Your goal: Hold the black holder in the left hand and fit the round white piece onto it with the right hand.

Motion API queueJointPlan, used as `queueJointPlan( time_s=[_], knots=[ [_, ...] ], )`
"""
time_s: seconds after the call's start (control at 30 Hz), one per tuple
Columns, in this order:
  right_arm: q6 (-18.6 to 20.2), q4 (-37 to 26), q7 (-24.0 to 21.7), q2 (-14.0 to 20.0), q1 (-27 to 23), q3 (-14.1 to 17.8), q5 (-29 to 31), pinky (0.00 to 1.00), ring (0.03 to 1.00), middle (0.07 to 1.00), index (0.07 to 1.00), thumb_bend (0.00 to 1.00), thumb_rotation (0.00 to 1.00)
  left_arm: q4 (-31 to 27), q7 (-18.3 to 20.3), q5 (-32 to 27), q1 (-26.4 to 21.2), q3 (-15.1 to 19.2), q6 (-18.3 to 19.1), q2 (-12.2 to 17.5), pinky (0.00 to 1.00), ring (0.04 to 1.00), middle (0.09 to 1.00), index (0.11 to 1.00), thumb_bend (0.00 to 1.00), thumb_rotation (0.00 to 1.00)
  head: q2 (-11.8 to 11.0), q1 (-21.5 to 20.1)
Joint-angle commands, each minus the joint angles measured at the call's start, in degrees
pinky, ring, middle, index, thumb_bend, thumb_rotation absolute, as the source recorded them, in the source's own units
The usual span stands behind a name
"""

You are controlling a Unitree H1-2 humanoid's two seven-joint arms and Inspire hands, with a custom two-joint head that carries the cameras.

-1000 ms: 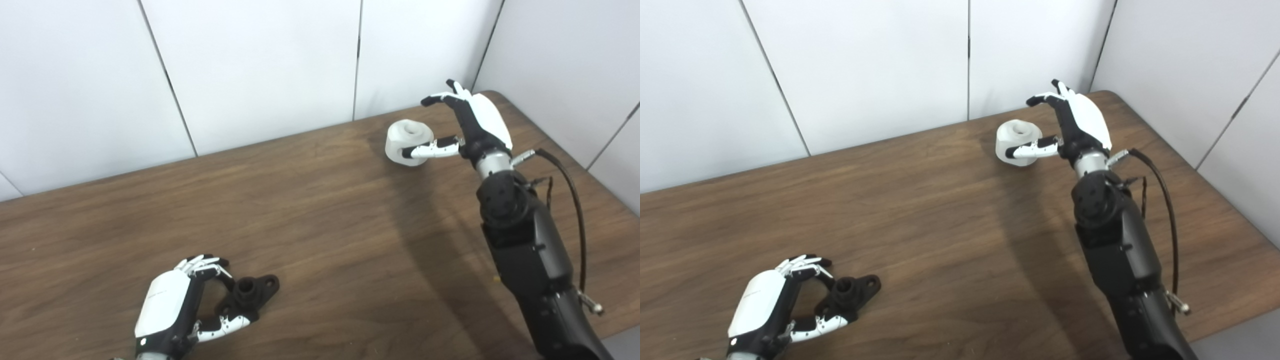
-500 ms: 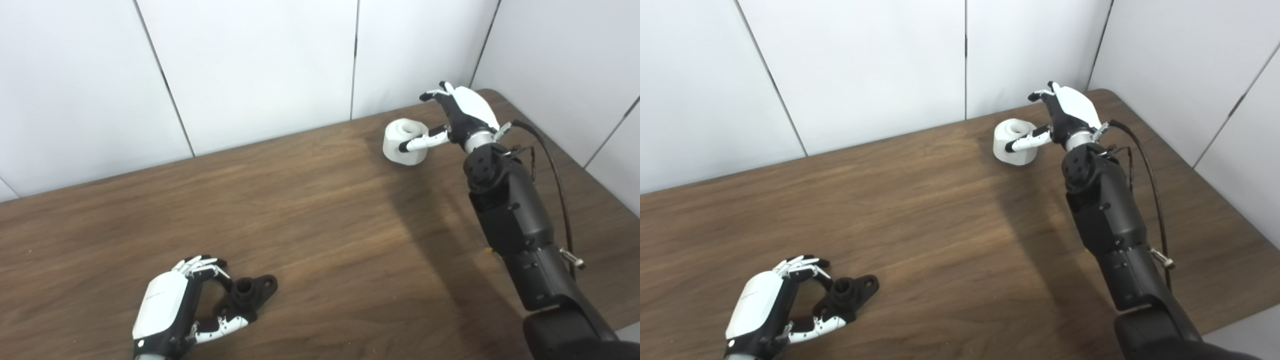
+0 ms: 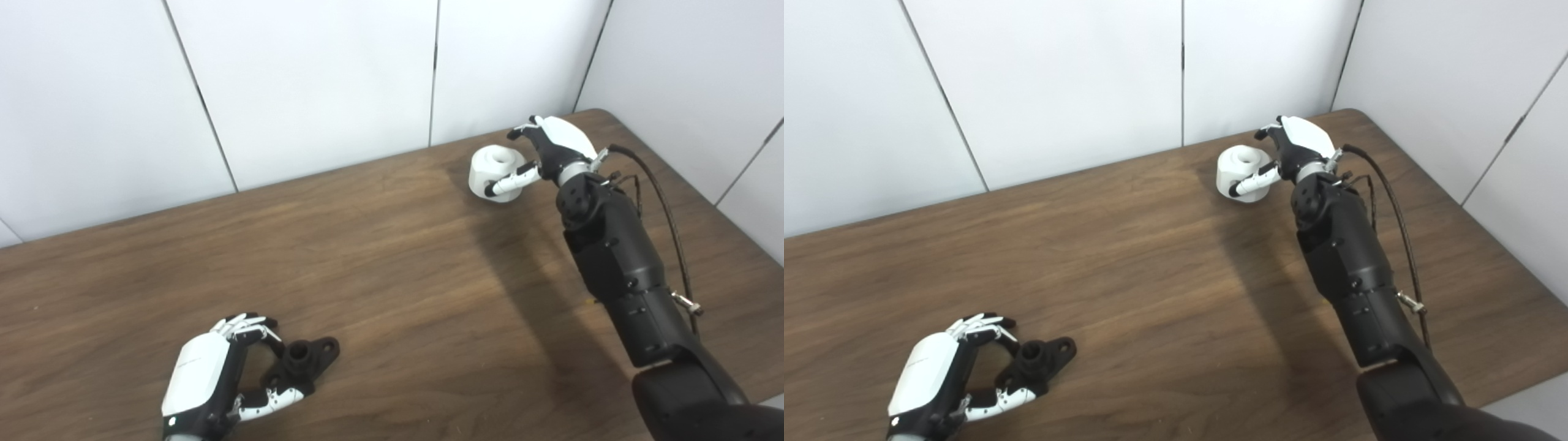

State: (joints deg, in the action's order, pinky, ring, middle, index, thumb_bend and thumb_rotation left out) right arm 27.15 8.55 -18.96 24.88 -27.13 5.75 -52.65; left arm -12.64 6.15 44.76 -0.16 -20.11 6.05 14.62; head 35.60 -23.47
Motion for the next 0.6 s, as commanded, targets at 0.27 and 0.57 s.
queueJointPlan(
  time_s=[0.27, 0.57],
  knots=[
    [-0.2, -1.2, -0.8, 0.6, -2.1, 1.1, -1.2, 1.00, 1.000, 1.000, 0.798, 0.92, 0.32, 0.2, 2.6, 0.4, 1.5, -0.3, 1.2, 0.5, 0.90, 0.849, 0.761, 0.485, 0.52, 0.04, 0.1, -0.1],
    [-0.2, -1.4, -1.1, 1.0, -1.8, 1.1, -1.2, 1.00, 1.000, 1.000, 0.787, 0.90, 0.34, 0.4, 2.6, 0.3, 1.5, -0.2, 1.1, 0.5, 0.90, 0.854, 0.766, 0.485, 0.52, 0.04, 0.1, -0.2]
  ],
)
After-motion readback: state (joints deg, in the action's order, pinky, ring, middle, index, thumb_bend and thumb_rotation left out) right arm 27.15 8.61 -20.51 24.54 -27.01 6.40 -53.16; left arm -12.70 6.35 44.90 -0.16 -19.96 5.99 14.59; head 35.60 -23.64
